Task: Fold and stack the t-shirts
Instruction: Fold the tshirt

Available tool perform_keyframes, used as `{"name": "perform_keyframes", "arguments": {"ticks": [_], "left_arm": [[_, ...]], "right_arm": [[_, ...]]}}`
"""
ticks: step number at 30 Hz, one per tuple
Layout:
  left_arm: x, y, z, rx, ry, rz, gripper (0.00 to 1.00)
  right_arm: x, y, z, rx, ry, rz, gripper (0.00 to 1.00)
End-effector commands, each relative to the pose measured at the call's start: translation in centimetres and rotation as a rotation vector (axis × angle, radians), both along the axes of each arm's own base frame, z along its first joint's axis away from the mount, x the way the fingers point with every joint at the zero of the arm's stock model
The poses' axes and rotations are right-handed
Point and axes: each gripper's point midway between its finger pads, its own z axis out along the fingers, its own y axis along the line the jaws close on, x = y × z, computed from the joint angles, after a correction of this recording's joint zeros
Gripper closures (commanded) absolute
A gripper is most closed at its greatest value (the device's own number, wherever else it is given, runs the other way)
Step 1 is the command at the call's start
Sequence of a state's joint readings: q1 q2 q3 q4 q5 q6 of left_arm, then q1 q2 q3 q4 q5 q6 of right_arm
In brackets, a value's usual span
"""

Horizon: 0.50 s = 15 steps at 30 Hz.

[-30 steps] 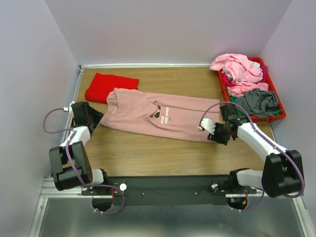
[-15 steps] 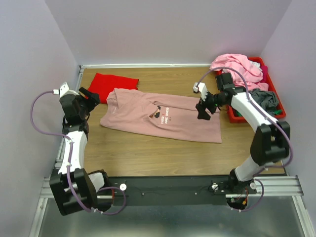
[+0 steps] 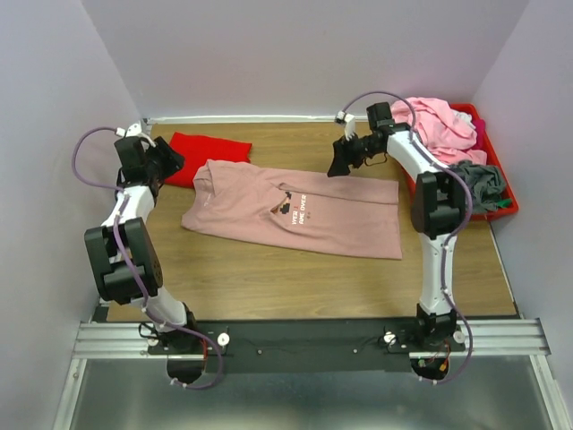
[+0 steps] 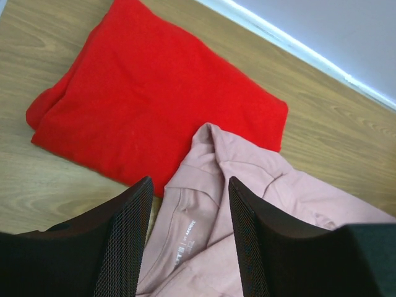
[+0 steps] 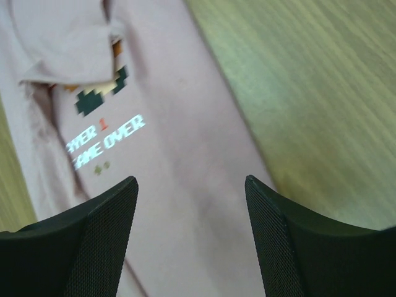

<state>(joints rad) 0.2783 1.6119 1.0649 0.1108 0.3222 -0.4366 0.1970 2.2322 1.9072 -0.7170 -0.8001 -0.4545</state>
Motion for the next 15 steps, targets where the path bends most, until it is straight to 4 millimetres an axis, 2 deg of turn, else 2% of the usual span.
{"name": "perform_keyframes", "arguments": {"ticks": [1, 4, 5, 6, 7, 9, 12, 15], "left_arm": [[0.7, 1.0, -0.9, 0.031, 0.022, 0.012, 0.40], [2.4, 1.7, -0.7, 0.042, 0.012, 0.020, 0.40], [2.5, 1.6, -1.5, 0.037, 0.028, 0.017, 0.40], [3.3, 1.8, -0.8, 0.043, 0.007, 0.016, 0.40], [3.8, 1.9, -1.6, 0.039, 0.022, 0.012, 0.41], [5.0, 2.3, -1.2, 0.056, 0.007, 0.005, 0.42], [6.3, 2.8, -2.0, 0.068, 0.024, -0.005, 0.42], [7.1, 2.2, -3.1, 0.049, 0.040, -0.045, 0.44]], "right_arm": [[2.7, 0.8, -2.4, 0.007, 0.091, -0.104, 0.23], [4.2, 0.5, -4.2, -0.025, 0.097, -0.142, 0.25], [4.3, 0.4, -4.5, -0.035, 0.095, -0.144, 0.25], [4.4, 0.0, -5.3, -0.057, 0.095, -0.156, 0.25], [4.4, -0.1, -5.5, -0.068, 0.093, -0.154, 0.26], [4.3, -0.6, -6.3, -0.099, 0.083, -0.155, 0.26], [4.2, -1.2, -7.0, -0.128, 0.076, -0.152, 0.27], [3.9, -1.2, -7.7, -0.125, 0.095, -0.147, 0.32]]}}
